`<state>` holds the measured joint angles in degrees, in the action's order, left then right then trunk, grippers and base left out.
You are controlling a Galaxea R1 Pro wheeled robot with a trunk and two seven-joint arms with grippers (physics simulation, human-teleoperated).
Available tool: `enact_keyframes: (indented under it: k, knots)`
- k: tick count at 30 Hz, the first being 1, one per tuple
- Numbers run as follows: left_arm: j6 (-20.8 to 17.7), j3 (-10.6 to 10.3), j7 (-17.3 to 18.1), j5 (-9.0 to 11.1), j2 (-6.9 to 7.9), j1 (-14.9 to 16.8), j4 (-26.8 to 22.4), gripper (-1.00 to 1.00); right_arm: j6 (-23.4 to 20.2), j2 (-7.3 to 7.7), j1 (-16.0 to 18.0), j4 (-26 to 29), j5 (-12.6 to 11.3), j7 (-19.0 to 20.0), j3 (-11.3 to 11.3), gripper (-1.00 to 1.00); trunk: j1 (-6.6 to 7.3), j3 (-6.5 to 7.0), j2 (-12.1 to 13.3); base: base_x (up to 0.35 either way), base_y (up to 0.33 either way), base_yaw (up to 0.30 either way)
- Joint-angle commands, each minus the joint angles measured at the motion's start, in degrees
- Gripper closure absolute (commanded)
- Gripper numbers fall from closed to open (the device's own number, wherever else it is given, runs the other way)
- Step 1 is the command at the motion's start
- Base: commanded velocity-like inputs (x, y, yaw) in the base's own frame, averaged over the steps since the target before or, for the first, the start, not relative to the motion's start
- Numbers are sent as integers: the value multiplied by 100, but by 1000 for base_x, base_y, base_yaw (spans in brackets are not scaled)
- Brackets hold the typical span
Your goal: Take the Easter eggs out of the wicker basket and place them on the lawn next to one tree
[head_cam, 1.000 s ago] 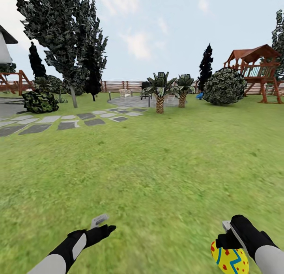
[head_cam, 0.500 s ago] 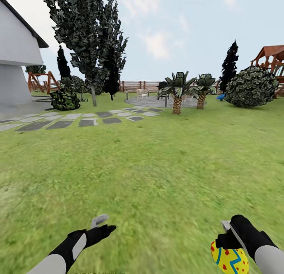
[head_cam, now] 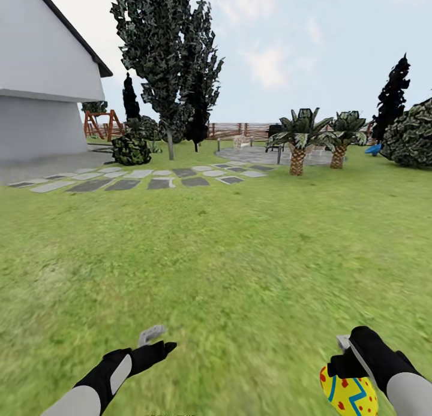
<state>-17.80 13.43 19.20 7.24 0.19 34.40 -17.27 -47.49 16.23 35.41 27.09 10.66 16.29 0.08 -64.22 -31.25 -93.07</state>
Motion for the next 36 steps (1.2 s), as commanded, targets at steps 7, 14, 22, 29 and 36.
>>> enact_keyframes:
  k: [7, 14, 22, 29, 36]
  knots:
    - [-57, 20, 12, 58, -2, 2, -4, -100, -18, 3, 1, 10, 59, 50, 2, 100, 0, -6, -3, 0, 0, 287]
    - [-57, 19, 13, 58, -10, 4, -4, -100, -16, 11, 1, 12, 59, 50, 1, 100, 0, -6, -3, 0, 0, 287]
    - [-57, 19, 13, 58, -10, 0, -4, -100, -15, 21, 1, 11, 59, 59, 7, 100, 0, -6, -3, 0, 0, 287]
    - [-57, 19, 13, 58, -35, 2, -4, -100, -20, -5, 1, 7, 59, 59, 9, 100, 0, -6, -3, 0, 0, 287]
    - [-57, 19, 13, 58, -45, -1, -4, -100, -23, -19, 1, 7, 59, 59, 9, 100, 0, -6, -3, 0, 0, 287]
